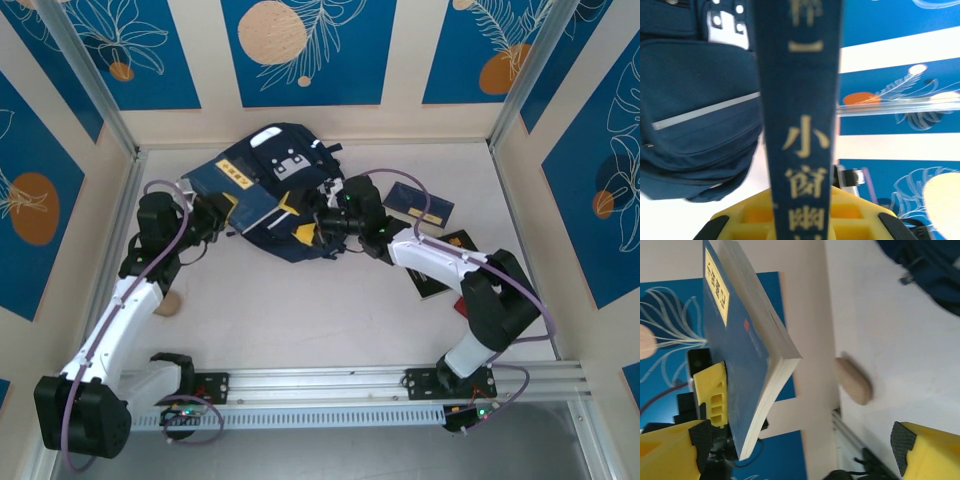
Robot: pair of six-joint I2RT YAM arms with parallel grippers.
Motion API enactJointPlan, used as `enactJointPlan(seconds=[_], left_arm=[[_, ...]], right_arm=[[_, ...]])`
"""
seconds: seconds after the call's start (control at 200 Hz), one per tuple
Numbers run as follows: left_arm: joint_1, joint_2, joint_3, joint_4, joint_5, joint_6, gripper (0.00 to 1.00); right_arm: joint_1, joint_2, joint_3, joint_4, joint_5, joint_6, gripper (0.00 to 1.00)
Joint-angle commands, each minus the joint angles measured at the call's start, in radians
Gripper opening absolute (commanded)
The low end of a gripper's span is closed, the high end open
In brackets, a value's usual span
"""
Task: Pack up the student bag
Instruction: Pass the book.
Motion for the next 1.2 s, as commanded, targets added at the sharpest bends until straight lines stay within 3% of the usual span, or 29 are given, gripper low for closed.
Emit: enactJointPlan(seconds=[0.0,0.245,0.55,0.845,0.96,1.065,1.195], left_arm=[[-0.026,-0.014,0.009,0.159,0.000,-0.114,0.00],[-0.057,-0.014,0.005,0.171,-0.004,-0.141,0.00],[-0.066,-0.003,-0.023,0.158,-0.032,-0.157,0.00],[-0.068,-0.011,-0.049,0.091,-0.047,-0.132,0.00],[-0.070,-0.006,-0.025,0.014,-0.020,-0.056,0.22],[-0.077,-0.002,0.040,-0.194,-0.049,0.098,0.42],[-0.084,0.013,0.092,-0.340,-0.075,0.254,0.64]], right_arm=[[0.027,0.041,0.019,0.196,-0.023,0.143,0.94],[0.072,0.134,0.083,0.317,-0.036,0.216,0.89],[0.093,0.251,0.069,0.562,-0.020,0.362,0.56],[0.097,0.267,0.042,0.592,0.014,0.366,0.26],[0.073,0.234,0.040,0.518,0.002,0.298,0.07],[0.036,0.154,0.019,0.359,0.015,0.173,0.02],[-0.018,0.032,-0.006,0.128,0.050,-0.026,0.00]])
